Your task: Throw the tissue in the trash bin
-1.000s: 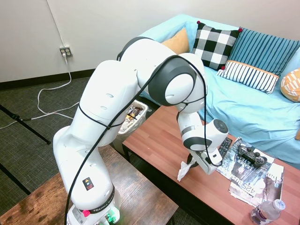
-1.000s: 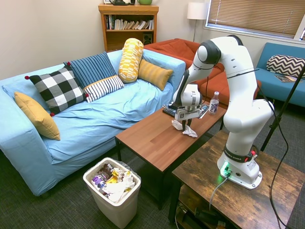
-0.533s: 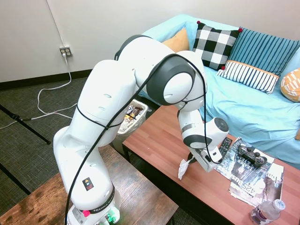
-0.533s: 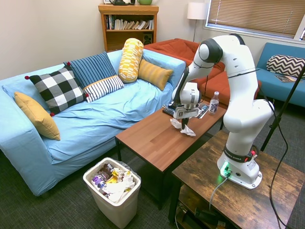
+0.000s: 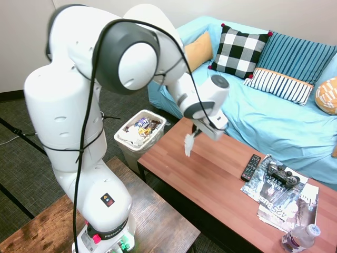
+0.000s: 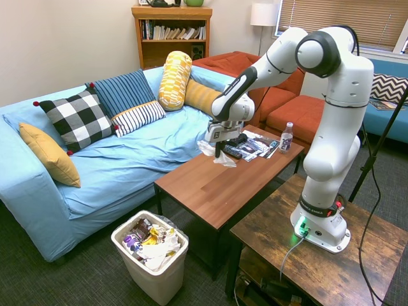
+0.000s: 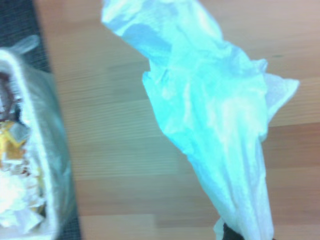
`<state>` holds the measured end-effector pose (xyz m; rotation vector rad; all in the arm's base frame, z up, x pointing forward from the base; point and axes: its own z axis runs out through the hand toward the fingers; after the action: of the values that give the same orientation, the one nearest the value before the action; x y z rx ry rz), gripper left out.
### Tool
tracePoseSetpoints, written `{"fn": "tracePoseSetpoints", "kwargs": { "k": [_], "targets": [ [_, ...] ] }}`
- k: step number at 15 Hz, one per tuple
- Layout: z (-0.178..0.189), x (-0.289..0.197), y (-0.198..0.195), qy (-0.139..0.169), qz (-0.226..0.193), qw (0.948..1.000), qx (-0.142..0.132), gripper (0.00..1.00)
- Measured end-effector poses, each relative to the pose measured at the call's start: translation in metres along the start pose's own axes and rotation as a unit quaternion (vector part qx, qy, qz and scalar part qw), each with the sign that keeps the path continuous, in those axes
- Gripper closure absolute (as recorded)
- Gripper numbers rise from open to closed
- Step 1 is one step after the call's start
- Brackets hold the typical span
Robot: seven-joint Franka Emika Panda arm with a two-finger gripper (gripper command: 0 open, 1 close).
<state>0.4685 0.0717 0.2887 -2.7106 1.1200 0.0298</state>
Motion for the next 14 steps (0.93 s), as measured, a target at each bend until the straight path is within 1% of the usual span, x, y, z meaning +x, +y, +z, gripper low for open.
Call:
{"fn": "tracePoseSetpoints", "kwargs": {
  "k": [2,5,7,10,14],
  "targets": [
    [0.012,-0.063,-0.043,0.008,-0.027,0.9995,-0.013,1.00],
    [0.055,-0.131,-0.098,0.017,-0.055,0.9978,-0.033,1.00],
    [0.087,-0.152,-0.129,0.018,-0.063,0.9968,-0.045,1.00],
    [0.131,-0.180,-0.173,0.020,-0.072,0.9958,-0.054,1.00],
    [0.205,-0.207,-0.209,0.027,-0.081,0.9932,-0.079,1.00]
  ]
}}
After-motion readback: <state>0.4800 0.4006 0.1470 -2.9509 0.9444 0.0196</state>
